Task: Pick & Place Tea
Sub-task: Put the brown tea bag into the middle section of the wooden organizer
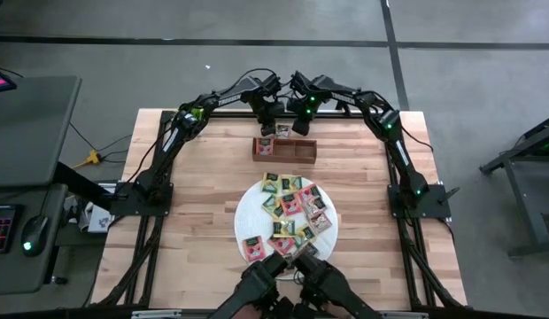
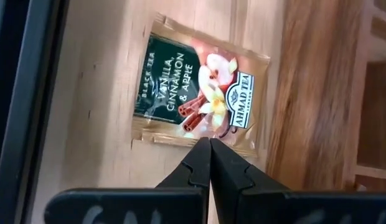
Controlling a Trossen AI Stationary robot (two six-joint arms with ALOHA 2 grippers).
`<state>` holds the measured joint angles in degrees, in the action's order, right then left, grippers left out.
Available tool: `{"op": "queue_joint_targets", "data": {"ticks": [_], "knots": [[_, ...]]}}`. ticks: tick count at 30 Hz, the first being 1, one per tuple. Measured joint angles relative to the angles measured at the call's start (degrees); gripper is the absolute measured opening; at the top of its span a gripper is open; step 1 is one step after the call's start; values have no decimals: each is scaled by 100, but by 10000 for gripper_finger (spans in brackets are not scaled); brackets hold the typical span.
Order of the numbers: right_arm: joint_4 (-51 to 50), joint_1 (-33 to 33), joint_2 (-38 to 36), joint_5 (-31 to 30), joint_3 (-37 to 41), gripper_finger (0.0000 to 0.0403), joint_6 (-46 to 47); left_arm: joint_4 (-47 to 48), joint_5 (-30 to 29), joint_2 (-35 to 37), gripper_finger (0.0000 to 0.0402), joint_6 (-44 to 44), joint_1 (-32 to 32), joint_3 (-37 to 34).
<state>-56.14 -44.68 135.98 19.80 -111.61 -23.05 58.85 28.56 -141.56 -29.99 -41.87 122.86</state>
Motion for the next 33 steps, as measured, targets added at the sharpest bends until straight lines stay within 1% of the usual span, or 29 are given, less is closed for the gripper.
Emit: {"op": "queue_joint_targets", "data": {"ticks": [5, 9, 12, 16, 19, 24, 33], "knots": [[-375, -115, -46, 71, 4, 12, 53, -39, 67, 2, 0, -44, 4, 14], [-399, -238, -201, 69, 4, 12, 226, -37, 84, 5, 0, -36, 2, 16], [-407, -356, -378, 24, 4, 12, 342, 44, -147, 7, 0, 182, 0, 16], [-330, -490, -642, 38, 2, 12, 368, 64, -552, 7, 0, 220, 36, 15], [-319, -595, -815, 48, 2, 12, 406, 204, -602, 4, 0, 189, 82, 97], [-355, -785, -1218, 71, 0, 12, 415, 304, -612, 17, 0, -17, 116, 261], [-465, -1055, -1938, 71, -4, 12, 398, 375, -462, 0, 0, 84, 109, 259]]}}
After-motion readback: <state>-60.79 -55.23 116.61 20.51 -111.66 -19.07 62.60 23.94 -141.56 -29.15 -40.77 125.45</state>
